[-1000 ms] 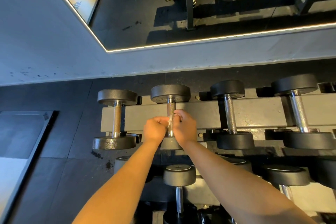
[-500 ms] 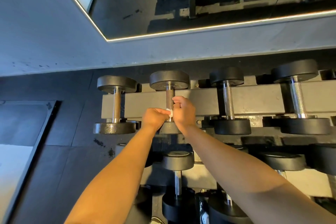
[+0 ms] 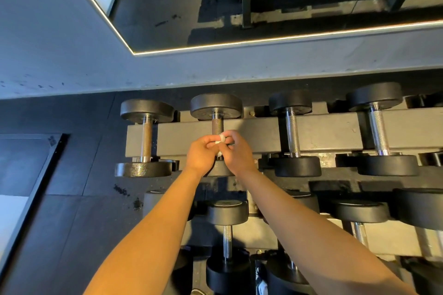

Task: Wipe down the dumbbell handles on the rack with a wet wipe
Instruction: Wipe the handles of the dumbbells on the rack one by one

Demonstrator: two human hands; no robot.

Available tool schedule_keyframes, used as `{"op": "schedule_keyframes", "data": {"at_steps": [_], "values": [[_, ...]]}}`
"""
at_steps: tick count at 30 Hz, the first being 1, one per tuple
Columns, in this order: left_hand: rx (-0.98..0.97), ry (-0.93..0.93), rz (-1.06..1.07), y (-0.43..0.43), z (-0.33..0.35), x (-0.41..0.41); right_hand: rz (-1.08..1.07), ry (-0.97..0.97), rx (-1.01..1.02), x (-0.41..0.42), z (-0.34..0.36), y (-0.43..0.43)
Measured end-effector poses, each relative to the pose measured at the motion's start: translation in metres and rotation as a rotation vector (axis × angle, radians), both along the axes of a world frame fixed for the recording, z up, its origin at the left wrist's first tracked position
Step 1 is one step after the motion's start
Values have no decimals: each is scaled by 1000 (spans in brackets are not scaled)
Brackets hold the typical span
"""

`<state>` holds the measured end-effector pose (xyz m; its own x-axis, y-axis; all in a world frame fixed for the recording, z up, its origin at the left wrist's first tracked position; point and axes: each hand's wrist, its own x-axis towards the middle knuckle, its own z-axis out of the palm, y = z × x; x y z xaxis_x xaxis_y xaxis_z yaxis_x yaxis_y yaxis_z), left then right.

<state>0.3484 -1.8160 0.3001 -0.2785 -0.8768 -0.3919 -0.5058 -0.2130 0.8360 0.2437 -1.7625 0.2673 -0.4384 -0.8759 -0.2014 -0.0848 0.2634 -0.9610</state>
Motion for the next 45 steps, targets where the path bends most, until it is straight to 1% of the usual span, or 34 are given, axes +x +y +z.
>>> {"op": "schedule_keyframes", "data": {"at_steps": [2,4,6,8,10,12,15,18,21,23,26,30,33,37,40,43,45], "values": [[-76,-49,-70,-5,2,-4,-4,-67,34,-3,6,-10],[-106,-45,-94,-9,1,-6,-52,-110,36,-9,10,-19],[-153,-42,-51,-7,-2,-8,-121,-72,40,-15,8,-28],[-242,-97,31,-2,-7,-8,-218,6,56,-20,2,-37],[-282,-173,58,0,-11,-8,-262,76,62,-22,-5,-47],[-272,-251,40,-3,-14,-8,-215,97,33,-20,-7,-56],[-279,-293,23,-9,-17,-7,-122,110,-19,-12,-9,-65],[-278,-286,45,-9,-16,-5,-129,95,3,-8,-13,-69],[-272,-276,57,-8,-14,-4,-92,197,38,-9,-15,-65],[-265,-259,59,-6,-12,-5,-61,212,41,-11,-17,-60],[-250,-225,65,-5,-11,-5,-37,228,101,-15,-20,-52],[-243,-235,71,-5,-10,-6,-109,217,30,-18,-10,-59],[-248,-246,86,-5,-11,-6,-56,148,-9,-15,-6,-68],[-238,-254,98,-3,-9,-8,-3,251,21,-13,-13,-59],[-237,-235,104,-1,-7,-9,52,261,46,-14,-15,-48],[-235,-229,105,-2,-7,-9,15,287,3,-15,-10,-53],[-236,-233,107,-2,-7,-9,-33,244,-17,-14,-1,-62]]}}
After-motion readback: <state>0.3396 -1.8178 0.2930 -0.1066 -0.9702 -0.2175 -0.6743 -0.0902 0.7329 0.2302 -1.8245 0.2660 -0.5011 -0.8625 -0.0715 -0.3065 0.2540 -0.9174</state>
